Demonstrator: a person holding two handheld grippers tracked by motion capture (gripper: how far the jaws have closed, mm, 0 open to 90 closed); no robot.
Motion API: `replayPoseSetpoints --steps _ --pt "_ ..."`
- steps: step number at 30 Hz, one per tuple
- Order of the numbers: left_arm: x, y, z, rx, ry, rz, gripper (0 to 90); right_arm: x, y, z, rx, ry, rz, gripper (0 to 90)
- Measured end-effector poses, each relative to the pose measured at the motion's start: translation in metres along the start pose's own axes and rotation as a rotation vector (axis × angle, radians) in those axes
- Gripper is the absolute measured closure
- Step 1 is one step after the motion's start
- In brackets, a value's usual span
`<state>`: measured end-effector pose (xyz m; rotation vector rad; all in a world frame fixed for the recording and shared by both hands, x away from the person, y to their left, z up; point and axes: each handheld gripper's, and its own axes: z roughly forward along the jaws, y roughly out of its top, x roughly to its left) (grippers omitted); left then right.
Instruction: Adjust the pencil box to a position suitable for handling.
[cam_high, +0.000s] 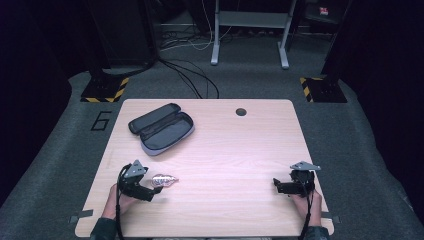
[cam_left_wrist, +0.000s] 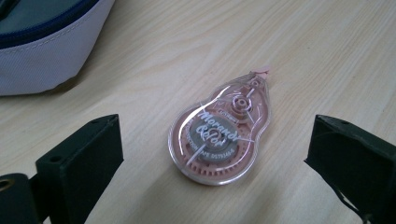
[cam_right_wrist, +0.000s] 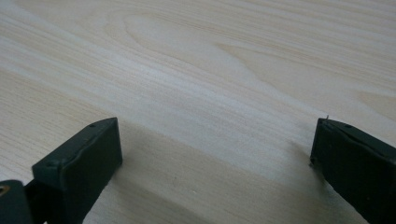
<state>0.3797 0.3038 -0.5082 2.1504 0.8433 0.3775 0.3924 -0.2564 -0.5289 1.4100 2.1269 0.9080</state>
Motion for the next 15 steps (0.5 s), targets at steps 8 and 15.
replayPoseSetpoints --steps 8,15 --pt "0.001 0.008 0.011 0.011 -0.043 0.044 11.7 -0.001 0.0 0.0 -0.003 0.001 -0.009 1.9" --pt "0.002 0.01 0.02 0.043 -0.054 0.065 15.4 -0.001 0.0 0.0 -0.004 0.001 -0.009 2.0"
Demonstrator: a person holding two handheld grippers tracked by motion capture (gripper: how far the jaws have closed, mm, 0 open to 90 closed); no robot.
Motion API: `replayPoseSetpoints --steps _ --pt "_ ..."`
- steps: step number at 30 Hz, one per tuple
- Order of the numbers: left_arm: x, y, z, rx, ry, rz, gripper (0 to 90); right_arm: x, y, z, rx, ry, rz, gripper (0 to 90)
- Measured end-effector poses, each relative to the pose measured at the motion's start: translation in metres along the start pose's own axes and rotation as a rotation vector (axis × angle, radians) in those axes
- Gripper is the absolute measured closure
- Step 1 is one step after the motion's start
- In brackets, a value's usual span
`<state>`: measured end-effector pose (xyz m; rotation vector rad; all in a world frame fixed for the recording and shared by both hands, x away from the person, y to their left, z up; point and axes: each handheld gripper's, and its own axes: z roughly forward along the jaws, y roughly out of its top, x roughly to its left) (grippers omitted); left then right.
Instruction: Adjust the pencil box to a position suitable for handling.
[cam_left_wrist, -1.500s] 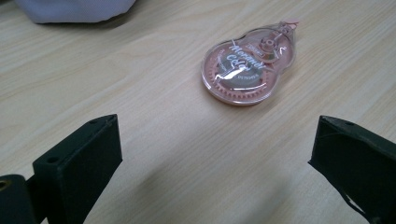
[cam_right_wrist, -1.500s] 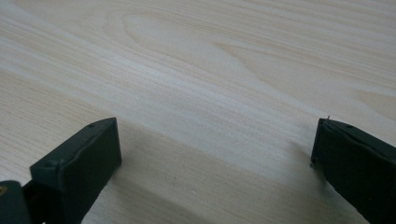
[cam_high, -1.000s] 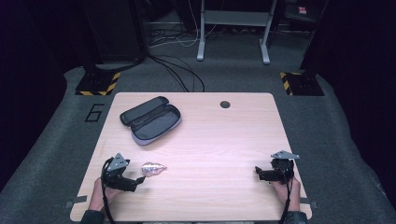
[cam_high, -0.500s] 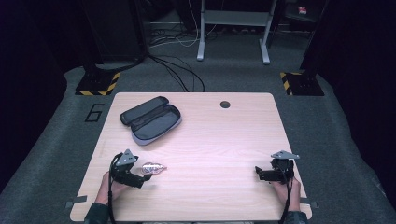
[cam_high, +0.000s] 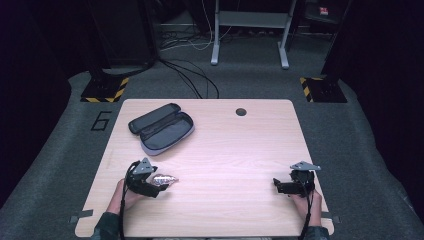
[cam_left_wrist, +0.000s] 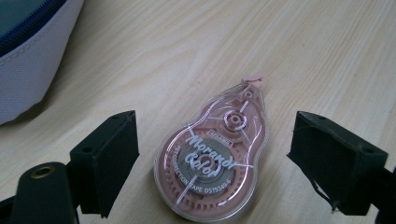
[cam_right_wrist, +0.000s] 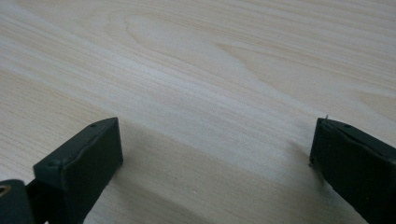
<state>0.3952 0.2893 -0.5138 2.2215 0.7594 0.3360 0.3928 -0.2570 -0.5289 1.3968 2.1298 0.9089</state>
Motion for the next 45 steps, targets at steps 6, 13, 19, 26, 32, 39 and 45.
replayPoseSetpoints --steps 6,13,19,26,32,39,45 --pt "0.003 -0.003 -0.001 0.001 -0.005 -0.007 16.6 0.0 0.0 0.0 -0.001 0.001 0.002 2.1" --pt "0.004 -0.004 0.002 0.019 -0.017 0.007 20.4 0.0 0.0 0.0 -0.001 0.001 0.002 2.1" --pt "0.004 -0.006 0.005 0.035 -0.019 0.019 26.2 0.0 0.0 0.0 -0.001 0.001 0.002 2.1" --pt "0.001 -0.01 0.002 -0.001 -0.014 0.009 39.2 0.0 0.0 0.0 -0.001 0.001 0.001 2.2" --pt "-0.002 -0.012 0.003 -0.019 0.006 -0.006 39.6 0.0 0.0 0.0 -0.001 0.001 0.001 2.2" --pt "-0.004 -0.012 -0.003 -0.052 0.038 -0.045 39.6 0.0 0.0 0.0 -0.001 0.001 0.002 2.2" --pt "-0.014 -0.01 -0.018 -0.098 0.127 -0.112 39.6 0.0 0.0 0.0 -0.001 0.001 0.0 2.2"
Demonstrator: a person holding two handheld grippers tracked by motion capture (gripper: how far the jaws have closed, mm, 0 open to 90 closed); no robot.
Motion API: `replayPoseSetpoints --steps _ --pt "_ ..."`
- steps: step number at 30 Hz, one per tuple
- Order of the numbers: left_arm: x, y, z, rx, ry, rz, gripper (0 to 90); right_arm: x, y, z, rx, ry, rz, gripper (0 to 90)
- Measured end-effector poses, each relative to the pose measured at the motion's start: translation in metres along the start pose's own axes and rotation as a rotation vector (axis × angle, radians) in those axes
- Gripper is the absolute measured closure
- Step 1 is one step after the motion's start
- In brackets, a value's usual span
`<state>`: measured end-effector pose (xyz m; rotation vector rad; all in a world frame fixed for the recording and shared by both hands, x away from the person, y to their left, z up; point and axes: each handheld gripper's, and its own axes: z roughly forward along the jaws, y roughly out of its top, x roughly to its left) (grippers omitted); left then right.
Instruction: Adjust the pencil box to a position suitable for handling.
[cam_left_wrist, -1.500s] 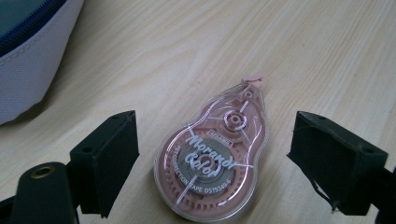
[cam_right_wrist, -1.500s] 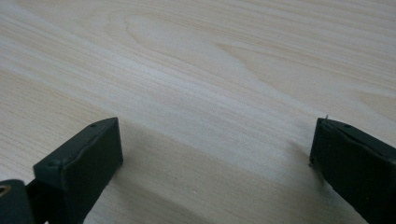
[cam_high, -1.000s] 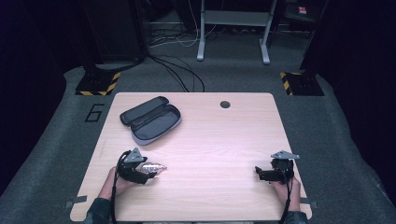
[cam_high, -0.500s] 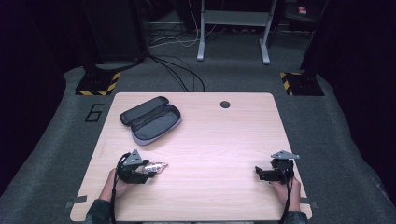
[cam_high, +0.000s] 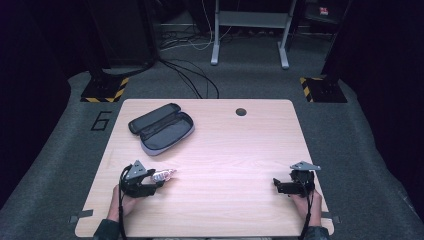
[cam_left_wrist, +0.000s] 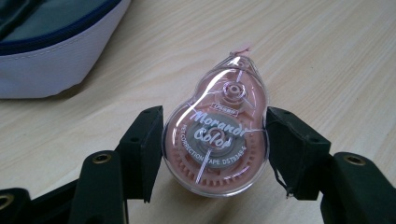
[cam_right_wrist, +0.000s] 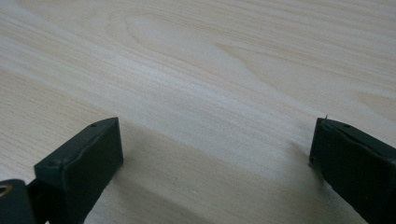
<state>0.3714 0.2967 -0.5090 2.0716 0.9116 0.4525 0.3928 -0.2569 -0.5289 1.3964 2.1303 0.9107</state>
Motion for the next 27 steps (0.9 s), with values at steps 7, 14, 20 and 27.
replayPoseSetpoints --steps 7,14,20,27 --pt "-0.014 -0.001 -0.007 0.003 0.076 -0.065 39.5 0.0 0.0 0.0 -0.001 0.0 0.001 2.2" --pt "-0.029 -0.009 -0.011 0.007 0.142 -0.14 39.5 0.0 0.0 0.0 0.0 0.0 0.0 2.2" --pt "-0.037 -0.02 -0.019 0.025 0.204 -0.195 39.5 0.0 0.0 0.0 -0.002 0.0 0.0 2.2" --pt "-0.051 -0.028 -0.026 0.022 0.241 -0.24 39.5 0.0 0.0 0.0 -0.001 -0.001 0.001 2.2"
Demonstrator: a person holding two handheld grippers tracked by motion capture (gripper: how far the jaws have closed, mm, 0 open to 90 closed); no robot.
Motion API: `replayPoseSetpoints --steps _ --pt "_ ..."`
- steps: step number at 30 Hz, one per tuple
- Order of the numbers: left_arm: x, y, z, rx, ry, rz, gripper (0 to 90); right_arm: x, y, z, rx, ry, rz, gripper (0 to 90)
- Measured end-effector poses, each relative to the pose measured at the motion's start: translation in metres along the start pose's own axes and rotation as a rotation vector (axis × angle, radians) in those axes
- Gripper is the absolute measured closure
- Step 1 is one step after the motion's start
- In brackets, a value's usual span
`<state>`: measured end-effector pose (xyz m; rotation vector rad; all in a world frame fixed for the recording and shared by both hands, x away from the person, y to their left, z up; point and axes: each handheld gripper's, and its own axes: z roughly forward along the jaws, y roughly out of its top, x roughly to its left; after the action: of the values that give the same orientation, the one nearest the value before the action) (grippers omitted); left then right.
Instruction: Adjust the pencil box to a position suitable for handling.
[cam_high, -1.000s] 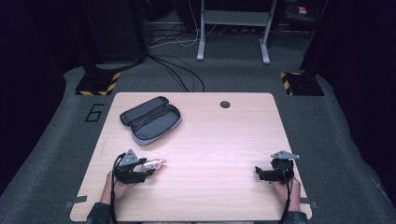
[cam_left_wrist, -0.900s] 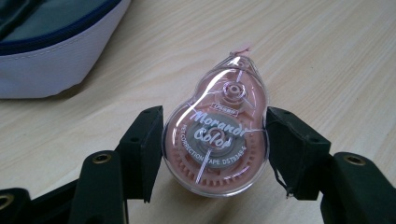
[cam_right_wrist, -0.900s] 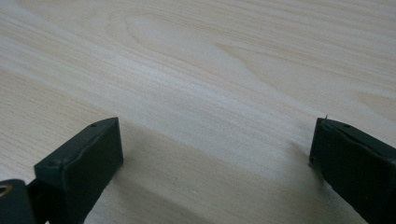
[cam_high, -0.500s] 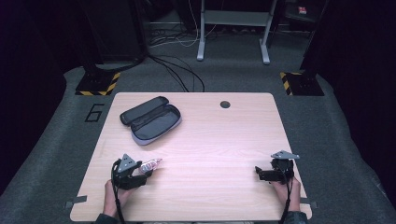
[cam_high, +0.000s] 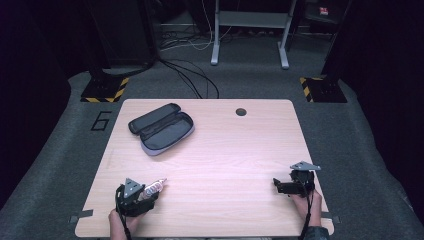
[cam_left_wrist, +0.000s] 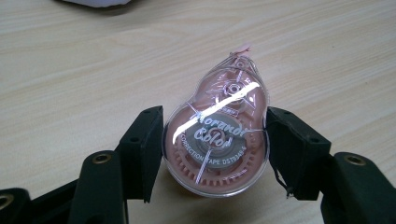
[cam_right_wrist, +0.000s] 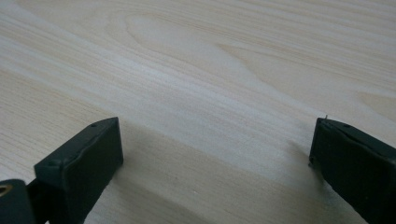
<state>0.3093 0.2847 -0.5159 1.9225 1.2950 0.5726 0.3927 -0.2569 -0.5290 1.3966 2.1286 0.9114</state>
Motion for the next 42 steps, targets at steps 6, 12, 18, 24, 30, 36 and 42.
replayPoseSetpoints --steps 6,12,18,24,30,36,42 --pt "-0.009 -0.005 0.0 0.004 0.002 -0.011 39.4 0.001 0.0 0.0 0.0 0.001 0.009 2.2" --pt "-0.013 -0.008 0.006 0.04 0.014 0.006 39.2 0.0 0.0 0.0 0.001 0.0 0.0 2.2" --pt "-0.01 -0.006 0.005 0.056 0.002 0.006 23.8 0.0 0.0 0.0 0.0 0.001 0.005 2.2" --pt "-0.004 0.004 0.0 0.026 -0.011 -0.012 14.1 0.001 0.0 0.0 0.003 0.001 0.009 2.2" --pt "0.015 0.023 0.002 0.037 -0.002 -0.021 10.6 0.001 0.0 0.0 0.003 0.001 0.008 2.2" --pt "0.036 0.041 0.008 0.034 0.01 -0.047 9.4 0.0 0.0 0.0 0.001 0.0 -0.001 2.2" --pt "0.046 0.056 0.014 0.049 0.027 -0.031 7.8 0.0 0.0 0.0 0.001 0.0 -0.002 2.2"
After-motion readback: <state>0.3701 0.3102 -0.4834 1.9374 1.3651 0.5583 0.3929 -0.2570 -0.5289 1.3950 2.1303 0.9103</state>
